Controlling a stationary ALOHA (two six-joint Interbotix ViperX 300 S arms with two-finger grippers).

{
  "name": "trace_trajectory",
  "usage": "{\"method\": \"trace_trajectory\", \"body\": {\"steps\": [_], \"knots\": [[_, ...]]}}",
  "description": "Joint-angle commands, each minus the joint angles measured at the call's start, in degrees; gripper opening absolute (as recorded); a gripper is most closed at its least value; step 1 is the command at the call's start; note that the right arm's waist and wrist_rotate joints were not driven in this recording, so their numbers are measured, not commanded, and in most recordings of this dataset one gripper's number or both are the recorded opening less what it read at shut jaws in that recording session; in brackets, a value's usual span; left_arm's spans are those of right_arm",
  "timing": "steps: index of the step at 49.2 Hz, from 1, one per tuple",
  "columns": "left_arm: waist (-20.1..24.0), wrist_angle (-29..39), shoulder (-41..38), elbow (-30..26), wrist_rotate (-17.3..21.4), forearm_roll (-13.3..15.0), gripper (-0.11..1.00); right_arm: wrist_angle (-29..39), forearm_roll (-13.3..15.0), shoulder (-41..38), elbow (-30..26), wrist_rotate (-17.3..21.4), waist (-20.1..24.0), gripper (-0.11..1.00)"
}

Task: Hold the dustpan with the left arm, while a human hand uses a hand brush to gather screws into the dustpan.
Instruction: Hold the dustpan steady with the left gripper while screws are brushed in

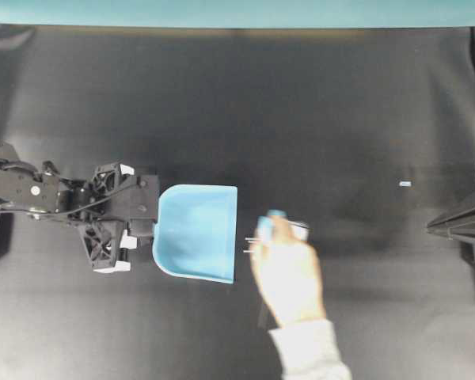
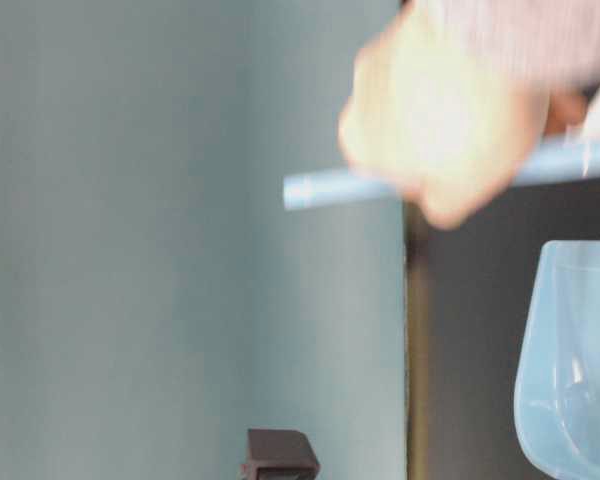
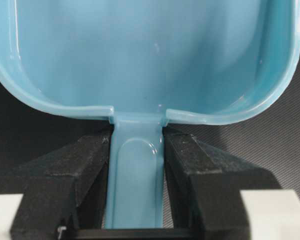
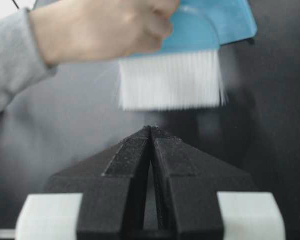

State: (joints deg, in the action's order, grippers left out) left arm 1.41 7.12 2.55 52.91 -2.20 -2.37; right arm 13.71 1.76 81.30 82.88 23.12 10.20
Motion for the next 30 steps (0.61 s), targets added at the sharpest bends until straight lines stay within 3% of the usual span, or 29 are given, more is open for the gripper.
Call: {"method": "trace_trajectory", "body": {"steps": [1,30], "knots": [[0.53,-0.09,-0.35,0.0,-0.09,-0.18,0.3,-0.26,0.09,-0.26,-0.18,0.0,0.0,0.0],[0.53,1.93,-2.02,0.44,-0.53,-0.18,0.3,-0.26,0.09,-0.26,-0.18,0.0,0.0,0.0]]}}
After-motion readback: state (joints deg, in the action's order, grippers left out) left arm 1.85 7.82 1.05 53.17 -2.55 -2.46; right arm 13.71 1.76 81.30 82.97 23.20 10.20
